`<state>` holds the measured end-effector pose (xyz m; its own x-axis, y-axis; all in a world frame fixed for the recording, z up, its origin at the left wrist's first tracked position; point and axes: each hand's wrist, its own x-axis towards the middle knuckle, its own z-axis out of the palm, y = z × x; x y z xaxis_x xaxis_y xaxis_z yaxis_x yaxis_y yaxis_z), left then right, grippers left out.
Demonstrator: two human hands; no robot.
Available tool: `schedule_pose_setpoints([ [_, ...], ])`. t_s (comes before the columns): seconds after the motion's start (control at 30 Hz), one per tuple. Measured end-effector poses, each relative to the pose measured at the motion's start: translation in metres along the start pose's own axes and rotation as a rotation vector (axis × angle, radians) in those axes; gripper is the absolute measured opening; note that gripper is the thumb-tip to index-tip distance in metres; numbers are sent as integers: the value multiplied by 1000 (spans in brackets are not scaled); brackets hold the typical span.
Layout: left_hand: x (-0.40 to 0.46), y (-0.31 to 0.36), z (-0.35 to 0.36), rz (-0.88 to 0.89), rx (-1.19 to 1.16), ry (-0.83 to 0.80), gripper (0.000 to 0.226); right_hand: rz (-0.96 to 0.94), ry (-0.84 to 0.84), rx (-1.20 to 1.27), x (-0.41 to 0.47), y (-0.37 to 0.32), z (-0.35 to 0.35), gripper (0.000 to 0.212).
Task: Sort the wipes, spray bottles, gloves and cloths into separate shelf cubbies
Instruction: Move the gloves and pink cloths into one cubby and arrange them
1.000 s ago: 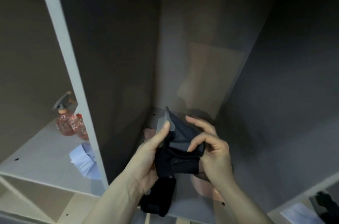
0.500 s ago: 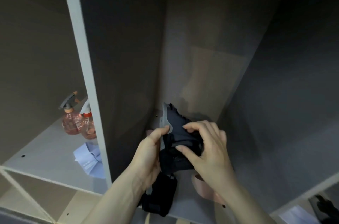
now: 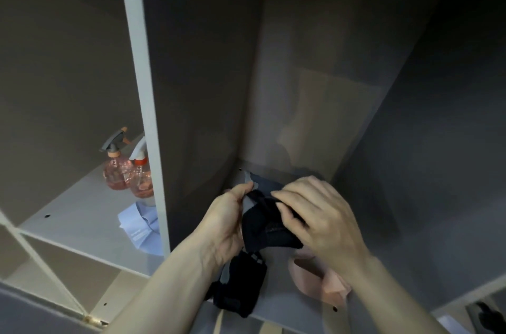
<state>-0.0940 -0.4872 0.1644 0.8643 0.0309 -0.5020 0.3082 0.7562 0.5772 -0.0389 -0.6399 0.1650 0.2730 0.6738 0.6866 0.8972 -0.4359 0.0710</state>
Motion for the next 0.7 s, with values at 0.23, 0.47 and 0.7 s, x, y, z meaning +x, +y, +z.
schedule_pose_setpoints([
  [0.23, -1, -3, 4, 106, -50, -97, 48, 49, 83, 0, -15, -12, 10, 20],
  [0.47, 3, -13, -7, 377, 122, -193, 31, 359, 159, 408, -19, -20, -3, 26],
  [0.7, 8, -31, -11, 591, 863, -268, 25, 1173, 39, 949, -4, -42, 29, 55],
])
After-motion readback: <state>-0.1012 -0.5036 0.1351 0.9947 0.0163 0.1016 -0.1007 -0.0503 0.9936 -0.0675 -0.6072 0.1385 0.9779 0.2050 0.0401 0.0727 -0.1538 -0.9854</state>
